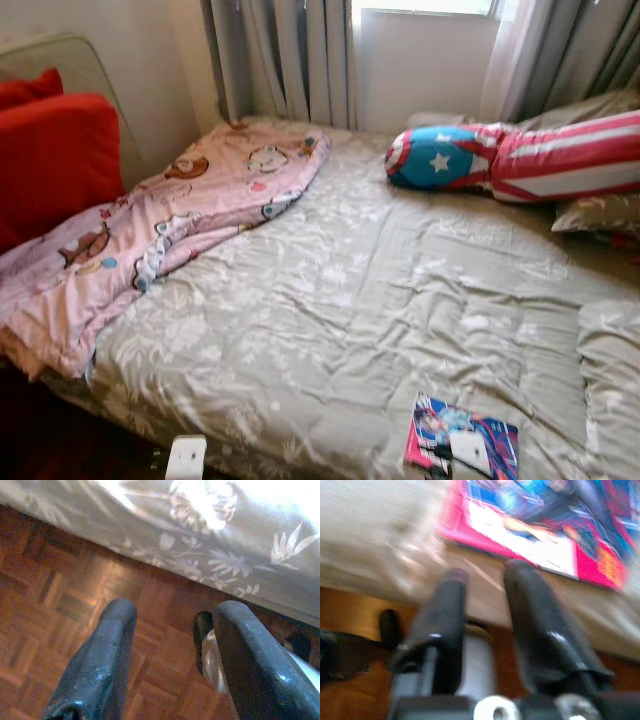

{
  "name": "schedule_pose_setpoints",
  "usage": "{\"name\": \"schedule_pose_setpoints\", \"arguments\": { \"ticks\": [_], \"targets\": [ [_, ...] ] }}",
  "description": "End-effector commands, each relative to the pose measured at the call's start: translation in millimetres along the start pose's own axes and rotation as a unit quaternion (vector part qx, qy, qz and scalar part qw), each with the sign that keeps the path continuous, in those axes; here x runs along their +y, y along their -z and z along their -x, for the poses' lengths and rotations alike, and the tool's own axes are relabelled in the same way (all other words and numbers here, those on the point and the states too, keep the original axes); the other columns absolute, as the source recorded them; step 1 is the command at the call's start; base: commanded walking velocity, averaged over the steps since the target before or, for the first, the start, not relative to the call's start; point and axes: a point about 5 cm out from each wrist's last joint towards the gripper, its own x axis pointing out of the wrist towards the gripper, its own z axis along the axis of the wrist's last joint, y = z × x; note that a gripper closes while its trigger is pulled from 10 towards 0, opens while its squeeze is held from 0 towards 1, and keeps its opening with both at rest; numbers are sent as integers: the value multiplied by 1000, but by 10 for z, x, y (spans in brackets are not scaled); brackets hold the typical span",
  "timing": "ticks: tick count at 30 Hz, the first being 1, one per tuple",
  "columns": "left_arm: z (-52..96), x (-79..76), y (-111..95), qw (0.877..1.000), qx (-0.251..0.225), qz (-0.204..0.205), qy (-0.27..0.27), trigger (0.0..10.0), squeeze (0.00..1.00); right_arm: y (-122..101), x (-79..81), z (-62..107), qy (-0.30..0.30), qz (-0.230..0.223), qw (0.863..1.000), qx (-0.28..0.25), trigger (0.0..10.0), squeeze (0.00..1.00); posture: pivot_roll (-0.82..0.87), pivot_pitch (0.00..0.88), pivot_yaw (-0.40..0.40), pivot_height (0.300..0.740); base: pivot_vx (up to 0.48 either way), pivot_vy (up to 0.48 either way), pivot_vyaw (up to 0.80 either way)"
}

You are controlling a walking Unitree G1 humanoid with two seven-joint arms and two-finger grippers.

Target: Clean up the room

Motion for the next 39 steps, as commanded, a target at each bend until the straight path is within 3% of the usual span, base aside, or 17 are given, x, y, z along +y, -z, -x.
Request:
{"name": "schedule_pose_setpoints", "arguments": {
  "ticks": [1, 39],
  "targets": [
    [14, 28, 68, 1000, 13, 0, -4, 10000, 0, -15, 23, -7, -2, -1, 1000, 0, 10000, 0, 3, 0, -1, 730, 0, 390, 0],
    [15, 36, 71, 1000, 13, 0, -6, 10000, 0, -19, 61, -11, -10, 6, 1000, 1, 10000, 0, 7, 0, 3, 730, 0, 391, 0]
  ]
}}
